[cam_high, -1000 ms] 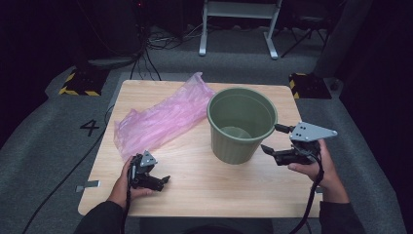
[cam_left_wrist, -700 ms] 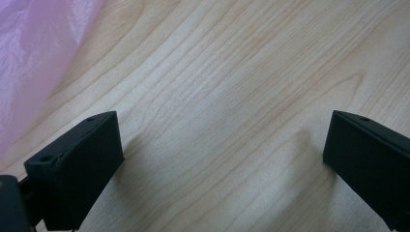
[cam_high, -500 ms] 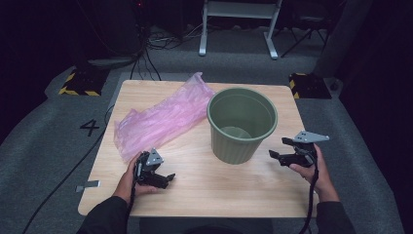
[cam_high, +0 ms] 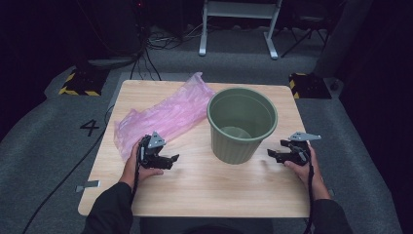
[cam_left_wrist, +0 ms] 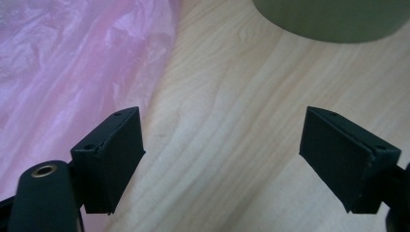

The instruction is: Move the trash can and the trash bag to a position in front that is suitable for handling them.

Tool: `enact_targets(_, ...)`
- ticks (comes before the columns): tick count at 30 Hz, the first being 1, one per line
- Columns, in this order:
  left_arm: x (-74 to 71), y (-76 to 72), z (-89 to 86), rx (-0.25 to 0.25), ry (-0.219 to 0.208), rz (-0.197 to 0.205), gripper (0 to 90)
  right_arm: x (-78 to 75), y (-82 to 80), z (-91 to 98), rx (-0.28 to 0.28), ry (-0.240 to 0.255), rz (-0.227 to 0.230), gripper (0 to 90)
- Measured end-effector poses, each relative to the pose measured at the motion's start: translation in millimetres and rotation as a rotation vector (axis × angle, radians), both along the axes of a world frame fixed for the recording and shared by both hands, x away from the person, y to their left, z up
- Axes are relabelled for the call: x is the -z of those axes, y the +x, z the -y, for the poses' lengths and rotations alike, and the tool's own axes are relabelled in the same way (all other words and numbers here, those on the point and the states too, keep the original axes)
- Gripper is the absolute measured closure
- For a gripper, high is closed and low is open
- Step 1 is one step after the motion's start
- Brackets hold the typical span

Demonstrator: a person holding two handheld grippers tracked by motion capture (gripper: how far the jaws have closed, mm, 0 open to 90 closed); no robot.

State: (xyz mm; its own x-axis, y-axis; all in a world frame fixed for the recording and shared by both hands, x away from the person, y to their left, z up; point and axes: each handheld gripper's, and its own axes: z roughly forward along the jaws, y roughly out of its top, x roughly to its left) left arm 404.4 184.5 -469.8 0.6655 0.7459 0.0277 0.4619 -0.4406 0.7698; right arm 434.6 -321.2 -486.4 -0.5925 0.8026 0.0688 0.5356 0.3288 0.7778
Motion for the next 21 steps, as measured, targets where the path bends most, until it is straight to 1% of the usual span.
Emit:
enact_targets(1,-1.1,3.5,1.4,-0.012,-0.004,0.003,15.9,1.2,0.6,-0.2,0.001,0.000,-0.005,20.8)
enact_targets(2,-2.2,7.8,2.3,-0.009,-0.001,0.012,15.7,2.5,1.5,-0.3,0.001,-0.007,-0.007,20.8)
enact_targets(3,-2.7,12.1,4.1,-0.011,0.006,0.012,15.9,4.7,2.2,-1.6,-0.003,-0.005,-0.024,20.8)
enact_targets(4,-2.3,16.7,7.1,-0.024,0.006,0.018,15.9,4.7,2.2,-1.6,-0.003,-0.005,-0.024,20.8)
enact_targets(5,-0.3,27.3,12.6,-0.031,-0.005,0.008,15.7,6.8,3.1,-3.4,-0.008,-0.020,-0.033,20.8)
enact_targets(6,-0.3,27.3,12.6,-0.031,-0.005,0.008,15.8,6.8,3.1,-3.4,-0.008,-0.020,-0.033,20.8)
enact_targets(7,1.0,33.1,16.2,-0.037,0.013,0.002,16.0,8.7,3.8,-5.6,-0.013,-0.031,-0.042,20.8)
enact_targets(8,2.8,38.0,20.5,-0.051,0.029,0.009,16.0,8.7,3.8,-5.6,-0.013,-0.031,-0.042,20.8)
enact_targets(10,6.1,45.1,28.0,-0.063,0.062,0.046,16.5,11.0,4.9,-7.1,-0.019,-0.042,-0.052,20.8)
enact_targets(11,8.3,52.2,32.0,-0.074,0.068,0.034,16.5,12.1,5.2,-8.0,-0.019,-0.047,-0.056,20.7)
enact_targets(12,9.2,56.3,33.7,-0.077,0.065,0.016,16.4,13.0,5.2,-8.7,-0.020,-0.050,-0.055,20.5)
enact_targets(13,12.8,64.4,38.4,-0.100,0.078,0.007,17.5,14.4,3.6,-8.9,-0.025,-0.056,-0.032,22.1)
enact_targets(14,12.8,64.4,38.4,-0.100,0.078,0.007,17.8,15.4,2.3,-9.4,-0.028,-0.061,-0.021,22.0)
enact_targets(15,15.2,68.5,40.5,-0.121,0.089,-0.005,17.0,15.8,1.3,-9.9,-0.031,-0.070,-0.015,22.0)
enact_targets(17,19.5,75.5,41.5,-0.133,0.082,-0.018,16.8,15.9,0.8,-10.2,-0.032,-0.074,-0.012,21.9)
enact_targets(19,23.4,81.6,41.8,-0.161,0.093,-0.034,19.4,16.0,0.3,-9.3,-0.032,-0.065,-0.014,22.1)
enact_targets(20,25.3,83.1,41.3,-0.163,0.100,-0.033,19.4,16.0,0.3,-9.3,-0.032,-0.065,-0.014,22.1)
enact_targets(21,27.3,84.5,41.5,-0.174,0.116,-0.035,23.6,16.0,0.1,-8.8,-0.034,-0.061,-0.015,22.1)
